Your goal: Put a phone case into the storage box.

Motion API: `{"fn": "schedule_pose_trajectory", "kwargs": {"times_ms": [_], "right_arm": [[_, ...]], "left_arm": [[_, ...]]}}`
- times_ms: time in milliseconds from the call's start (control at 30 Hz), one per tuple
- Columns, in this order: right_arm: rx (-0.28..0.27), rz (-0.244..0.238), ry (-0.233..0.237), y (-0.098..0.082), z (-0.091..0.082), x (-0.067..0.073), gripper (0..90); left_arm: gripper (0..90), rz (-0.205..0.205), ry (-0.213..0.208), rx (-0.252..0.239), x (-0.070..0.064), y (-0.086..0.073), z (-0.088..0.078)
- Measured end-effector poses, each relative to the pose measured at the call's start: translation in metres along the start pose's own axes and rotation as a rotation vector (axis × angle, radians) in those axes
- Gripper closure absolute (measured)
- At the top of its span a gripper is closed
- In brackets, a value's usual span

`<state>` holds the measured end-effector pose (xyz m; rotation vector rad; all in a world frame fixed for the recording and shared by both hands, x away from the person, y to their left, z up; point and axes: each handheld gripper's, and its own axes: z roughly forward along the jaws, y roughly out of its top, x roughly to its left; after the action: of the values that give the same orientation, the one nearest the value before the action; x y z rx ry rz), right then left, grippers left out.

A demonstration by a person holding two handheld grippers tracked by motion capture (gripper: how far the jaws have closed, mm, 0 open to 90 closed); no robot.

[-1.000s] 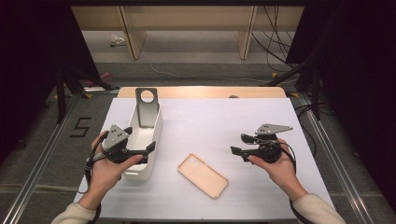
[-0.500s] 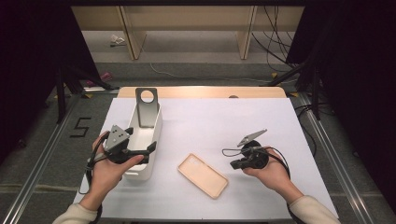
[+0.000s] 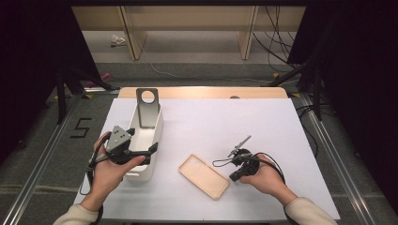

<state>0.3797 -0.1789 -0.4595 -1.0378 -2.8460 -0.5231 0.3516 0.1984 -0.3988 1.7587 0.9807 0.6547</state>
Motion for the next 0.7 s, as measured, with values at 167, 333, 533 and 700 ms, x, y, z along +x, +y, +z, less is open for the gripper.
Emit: {"fn": "schedule_pose_trajectory", "kwargs": {"times_ms": [167, 333, 533, 700], "right_arm": [[0.017, -0.012, -0.003, 0.001, 0.002, 0.004, 90.0], [0.028, -0.017, -0.001, 0.001, 0.002, 0.006, 90.0], [0.052, -0.037, 0.018, 0.002, 0.003, 0.014, 90.0], [0.067, -0.061, 0.039, 0.004, 0.006, 0.024, 90.0]], "left_arm": [[4.6, -0.001, -0.002, -0.001, 0.000, 0.000, 0.000], [4.7, -0.001, 0.000, -0.001, 0.000, 0.000, 0.000], [4.8, -0.003, -0.002, 0.000, 0.000, -0.001, 0.000], [4.8, -0.001, 0.000, 0.000, 0.001, -0.001, 0.000]]}}
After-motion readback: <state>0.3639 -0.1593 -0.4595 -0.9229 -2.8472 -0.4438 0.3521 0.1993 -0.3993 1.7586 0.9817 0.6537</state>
